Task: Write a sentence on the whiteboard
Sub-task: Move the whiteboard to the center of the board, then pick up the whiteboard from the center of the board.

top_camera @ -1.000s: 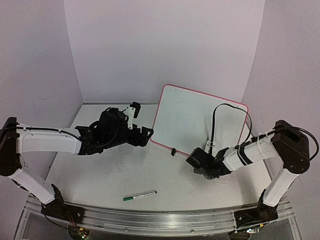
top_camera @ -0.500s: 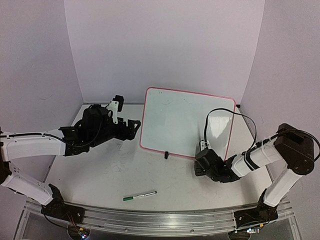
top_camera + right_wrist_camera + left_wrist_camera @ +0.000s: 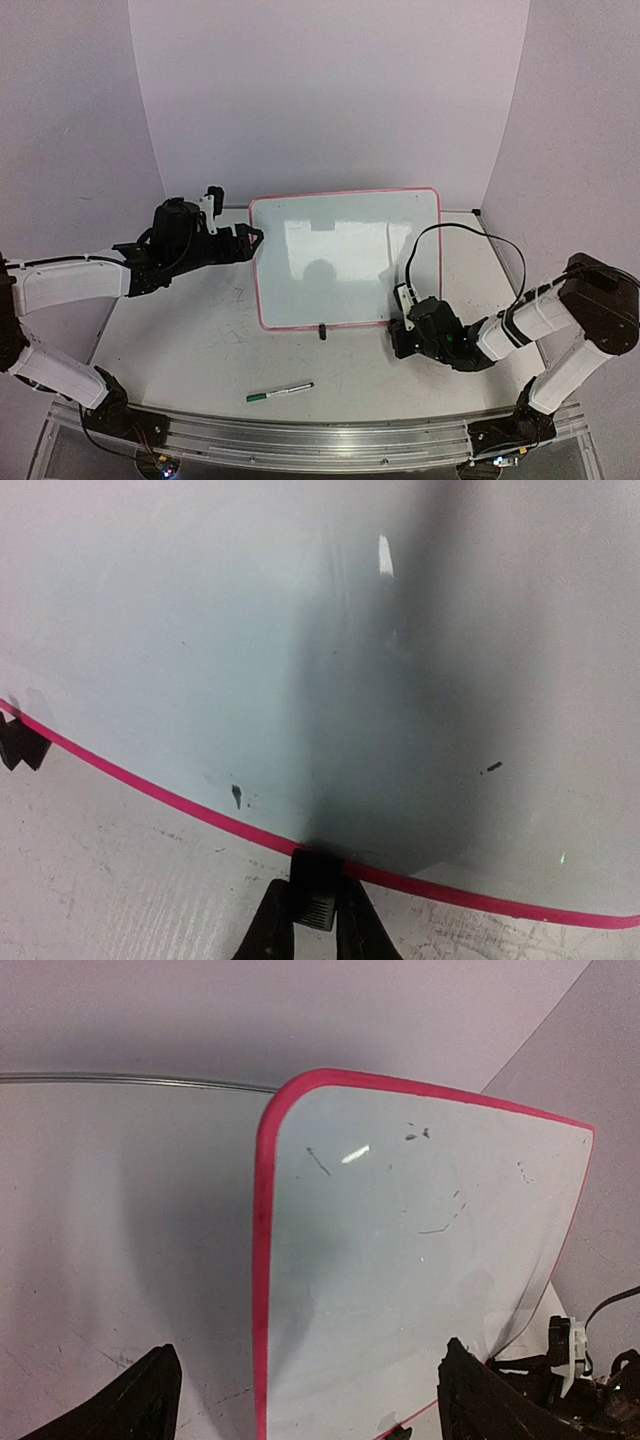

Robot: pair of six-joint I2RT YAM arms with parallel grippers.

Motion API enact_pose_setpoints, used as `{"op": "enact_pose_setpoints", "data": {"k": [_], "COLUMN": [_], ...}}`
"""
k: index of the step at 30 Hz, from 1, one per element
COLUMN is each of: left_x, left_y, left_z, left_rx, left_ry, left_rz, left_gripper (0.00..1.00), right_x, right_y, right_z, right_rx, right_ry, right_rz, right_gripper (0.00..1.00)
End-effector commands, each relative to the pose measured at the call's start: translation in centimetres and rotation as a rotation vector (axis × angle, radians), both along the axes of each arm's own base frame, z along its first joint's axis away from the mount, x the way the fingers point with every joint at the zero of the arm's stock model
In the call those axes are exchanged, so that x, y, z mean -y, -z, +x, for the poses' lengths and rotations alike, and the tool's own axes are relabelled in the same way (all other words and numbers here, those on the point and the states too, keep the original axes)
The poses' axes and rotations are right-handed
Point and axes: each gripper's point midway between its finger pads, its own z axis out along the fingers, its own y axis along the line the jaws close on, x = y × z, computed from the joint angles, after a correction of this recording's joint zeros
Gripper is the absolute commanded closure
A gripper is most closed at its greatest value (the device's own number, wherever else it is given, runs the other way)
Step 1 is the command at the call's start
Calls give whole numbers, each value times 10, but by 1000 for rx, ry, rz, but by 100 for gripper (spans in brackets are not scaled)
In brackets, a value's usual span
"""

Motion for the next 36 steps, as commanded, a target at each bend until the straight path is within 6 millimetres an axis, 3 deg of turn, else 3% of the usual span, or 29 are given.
{"op": "enact_pose_setpoints", "data": {"k": [1,4,7,13,17,26,31,36], "left_x": [14,18,25,38,43,69,84,93], "left_y": [-1,5,15,33,41,48,52,70], "left_z": [4,6,10,14,15,14,13,11], "left_rx": [-48,-59,-79,-111,-111,-96,-75,-73], "left_ry": [73,101,140,201,229,334,370,408], "left_rz": [-112,-143,-156,-174,-167,-200,-178,-143], "left_gripper": [10,11,14,32,46,82,87,93], "right_x": [-7,2,11,20,18,-5,-6,-6], "right_y": [-5,-3,-3,-8,-19,-54,-80,-99], "right_z": [-4,-2,1,-3,-5,-20,-22,-18], "right_rx": [-5,-13,-32,-82,-107,-109,-77,-33], "right_ry": [-47,12,88,158,168,87,82,80], "right_rz": [80,97,97,103,130,175,217,234], "right_gripper": [100,99,92,58,43,32,28,25]}}
